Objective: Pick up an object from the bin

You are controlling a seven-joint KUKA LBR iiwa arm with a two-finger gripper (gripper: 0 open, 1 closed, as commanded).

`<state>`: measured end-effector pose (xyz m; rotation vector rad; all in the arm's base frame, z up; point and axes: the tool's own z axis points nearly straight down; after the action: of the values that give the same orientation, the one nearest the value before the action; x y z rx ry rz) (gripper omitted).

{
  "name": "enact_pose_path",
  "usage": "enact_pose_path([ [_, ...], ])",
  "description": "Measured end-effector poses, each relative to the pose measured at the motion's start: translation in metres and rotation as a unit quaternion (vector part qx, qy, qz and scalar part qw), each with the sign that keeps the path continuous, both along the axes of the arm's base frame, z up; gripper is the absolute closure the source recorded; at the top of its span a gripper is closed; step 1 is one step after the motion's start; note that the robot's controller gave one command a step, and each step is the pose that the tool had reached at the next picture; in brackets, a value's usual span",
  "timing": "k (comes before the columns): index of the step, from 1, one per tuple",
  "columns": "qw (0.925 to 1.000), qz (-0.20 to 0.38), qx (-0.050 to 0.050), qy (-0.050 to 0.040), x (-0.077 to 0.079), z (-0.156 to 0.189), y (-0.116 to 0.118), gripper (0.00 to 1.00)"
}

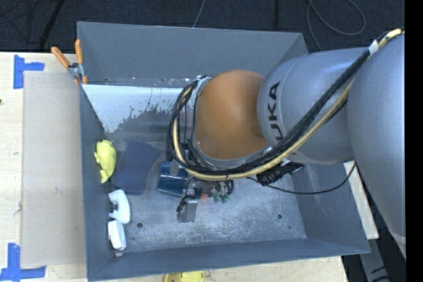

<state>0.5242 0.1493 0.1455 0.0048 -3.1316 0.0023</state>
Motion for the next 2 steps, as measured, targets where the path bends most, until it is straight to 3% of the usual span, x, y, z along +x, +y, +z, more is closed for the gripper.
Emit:
enact_pose_path([
  [1,1.0000,-0.002,0.001,-0.0040,0.002,0.004,-0.001,0.00],
  [2,0.9999,-0.013,0.004,-0.0106,0.024,-0.032,-0.028,0.00],
])
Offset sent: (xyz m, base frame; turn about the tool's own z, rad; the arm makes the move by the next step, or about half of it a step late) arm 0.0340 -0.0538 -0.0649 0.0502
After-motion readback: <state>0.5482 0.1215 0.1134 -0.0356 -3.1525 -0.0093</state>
